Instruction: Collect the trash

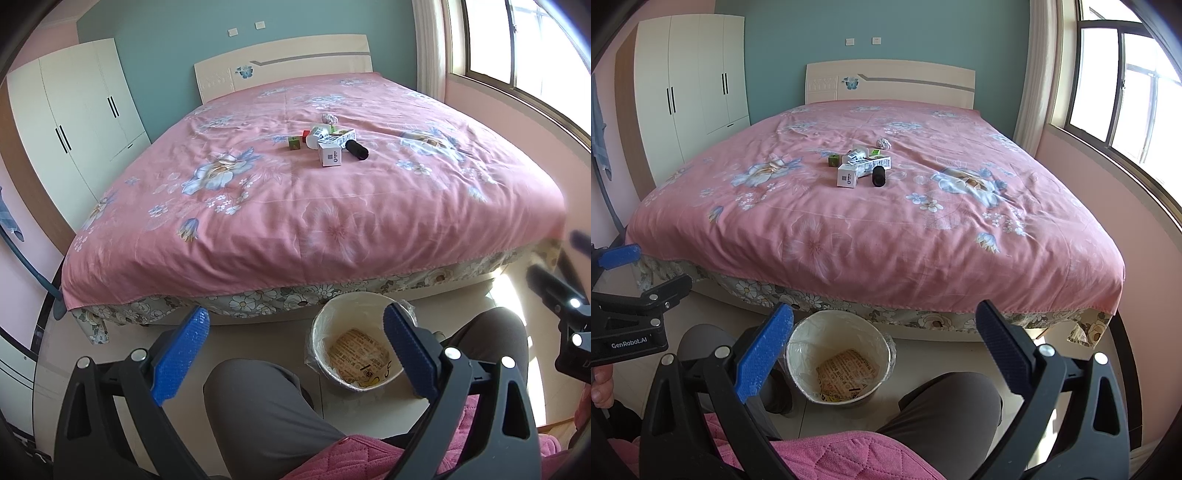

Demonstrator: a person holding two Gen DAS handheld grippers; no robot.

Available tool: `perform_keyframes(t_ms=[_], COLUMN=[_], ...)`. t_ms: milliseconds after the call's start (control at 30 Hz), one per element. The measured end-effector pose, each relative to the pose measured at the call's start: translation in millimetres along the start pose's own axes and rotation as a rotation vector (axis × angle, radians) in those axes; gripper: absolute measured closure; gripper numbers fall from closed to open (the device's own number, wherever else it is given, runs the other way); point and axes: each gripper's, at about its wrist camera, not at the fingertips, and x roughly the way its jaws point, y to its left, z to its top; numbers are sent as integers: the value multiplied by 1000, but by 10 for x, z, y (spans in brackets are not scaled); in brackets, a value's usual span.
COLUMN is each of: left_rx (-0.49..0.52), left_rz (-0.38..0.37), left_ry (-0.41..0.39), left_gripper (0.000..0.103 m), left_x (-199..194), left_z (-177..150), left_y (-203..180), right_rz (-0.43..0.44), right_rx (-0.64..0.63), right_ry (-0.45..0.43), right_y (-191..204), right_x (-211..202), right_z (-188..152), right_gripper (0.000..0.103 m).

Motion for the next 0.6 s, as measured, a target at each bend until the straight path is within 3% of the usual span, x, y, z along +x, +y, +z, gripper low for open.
perform_keyframes(t_ms=[600], left_rx=[0], left_rz=[10], left_ry=[-1], left_gripper=[6], left_x=[19], left_z=[-7], left_y=[17], right_rz=[0], right_rx=[0], right_ry=[0], right_y=[0], right_x=[-11], right_z=[-13], right_gripper=[6])
